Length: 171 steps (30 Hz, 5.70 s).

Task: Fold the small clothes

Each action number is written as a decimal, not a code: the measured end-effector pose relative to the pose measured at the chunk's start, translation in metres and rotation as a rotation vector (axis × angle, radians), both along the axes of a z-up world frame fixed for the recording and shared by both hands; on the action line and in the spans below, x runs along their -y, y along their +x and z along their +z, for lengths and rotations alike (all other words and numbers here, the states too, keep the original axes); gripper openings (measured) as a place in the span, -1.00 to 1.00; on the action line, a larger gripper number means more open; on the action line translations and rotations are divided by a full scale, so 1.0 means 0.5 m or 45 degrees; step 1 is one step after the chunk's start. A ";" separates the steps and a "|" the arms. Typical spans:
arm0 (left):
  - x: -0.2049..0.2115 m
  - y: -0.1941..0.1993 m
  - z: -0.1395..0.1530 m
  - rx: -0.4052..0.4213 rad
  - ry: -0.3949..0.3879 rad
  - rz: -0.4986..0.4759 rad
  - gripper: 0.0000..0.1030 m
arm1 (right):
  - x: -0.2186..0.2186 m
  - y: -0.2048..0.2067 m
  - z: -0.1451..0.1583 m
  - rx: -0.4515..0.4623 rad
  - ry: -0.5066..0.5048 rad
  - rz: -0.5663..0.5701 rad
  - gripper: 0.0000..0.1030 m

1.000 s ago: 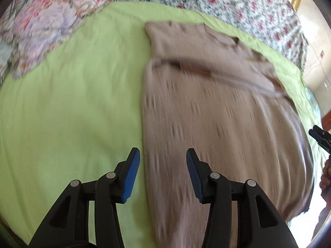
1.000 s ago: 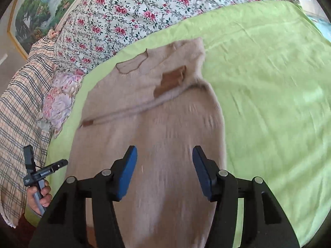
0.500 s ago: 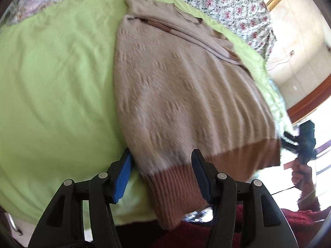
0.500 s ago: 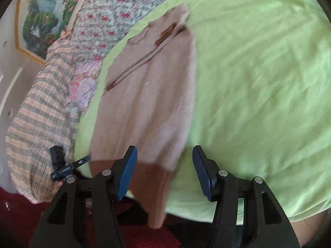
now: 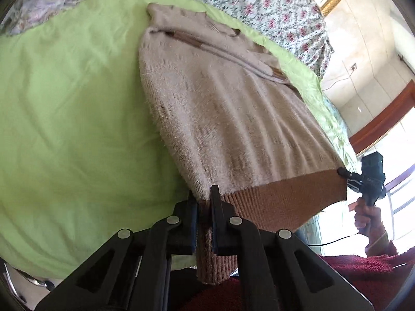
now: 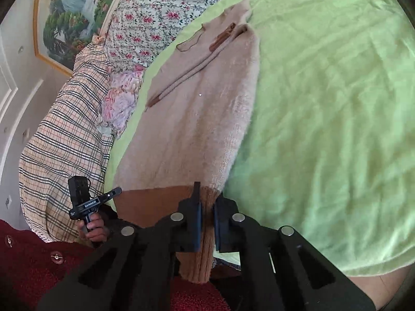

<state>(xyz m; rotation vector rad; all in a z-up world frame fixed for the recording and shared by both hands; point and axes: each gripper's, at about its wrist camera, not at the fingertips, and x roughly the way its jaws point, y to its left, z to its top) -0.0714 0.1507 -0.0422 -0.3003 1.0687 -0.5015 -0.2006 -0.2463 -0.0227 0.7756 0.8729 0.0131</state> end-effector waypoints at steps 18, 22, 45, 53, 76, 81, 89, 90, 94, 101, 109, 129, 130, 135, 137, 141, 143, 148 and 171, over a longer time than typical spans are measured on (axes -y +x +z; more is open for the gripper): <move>0.020 -0.018 -0.024 -0.004 -0.060 -0.106 -0.89 | -0.030 -0.017 -0.011 0.110 0.075 0.089 -0.84; 0.001 -0.014 -0.007 0.005 -0.140 -0.055 -0.90 | -0.024 -0.017 0.003 0.171 0.133 0.086 -0.84; 0.049 0.554 0.244 0.420 -0.199 0.150 -0.90 | 0.240 0.502 0.174 0.334 -0.073 -0.135 -0.84; 0.073 0.764 0.142 0.267 -0.096 0.192 -0.89 | 0.340 0.666 0.064 0.133 -0.124 -0.196 -0.84; 0.294 0.670 0.026 0.143 0.064 -0.256 -0.63 | 0.116 0.739 -0.007 -0.129 -0.454 0.404 -0.38; 0.212 0.816 0.038 0.164 0.163 -0.053 -0.67 | 0.284 0.796 0.008 -0.127 -0.530 0.027 -0.38; 0.080 0.845 0.049 0.154 0.065 0.235 -0.61 | 0.342 0.703 0.043 -0.011 -0.387 -0.245 -0.34; 0.079 0.821 0.050 0.156 0.069 0.241 -0.58 | 0.328 0.687 0.046 -0.010 -0.388 -0.235 -0.30; 0.075 0.720 0.060 0.157 0.008 0.239 -0.51 | 0.256 0.625 0.051 0.000 -0.372 -0.193 -0.24; 0.088 0.510 0.055 0.134 -0.103 0.210 -0.45 | 0.138 0.514 0.049 0.043 -0.334 -0.159 -0.13; 0.096 0.353 -0.002 -0.001 -0.174 0.244 -0.37 | 0.055 0.422 0.016 0.009 -0.263 -0.155 -0.11; 0.037 0.451 -0.042 0.014 -0.337 0.550 0.12 | 0.007 0.415 0.019 0.004 -0.239 -0.091 -0.03; 0.035 0.461 -0.042 0.016 -0.339 0.568 0.12 | 0.011 0.425 0.017 0.006 -0.236 -0.081 -0.02; 0.051 0.514 -0.026 0.069 -0.247 0.649 -0.46 | 0.052 0.482 0.018 0.015 -0.236 -0.063 -0.02; 0.075 0.526 -0.007 0.095 -0.200 0.605 -0.69 | 0.076 0.507 0.029 0.029 -0.245 -0.062 -0.02; 0.142 0.519 0.076 0.269 -0.107 0.486 -0.82 | 0.128 0.553 0.058 0.047 -0.234 -0.029 -0.02; 0.186 0.512 0.115 0.342 -0.075 0.409 -0.82 | 0.158 0.580 0.065 0.067 -0.132 0.012 -0.02; 0.328 0.501 0.162 0.451 0.036 0.188 -0.82 | 0.194 0.676 0.061 0.130 0.192 0.197 0.59; 0.620 0.496 0.161 0.519 0.181 -0.207 -0.82 | 0.235 0.803 0.140 0.116 -0.188 0.261 -0.68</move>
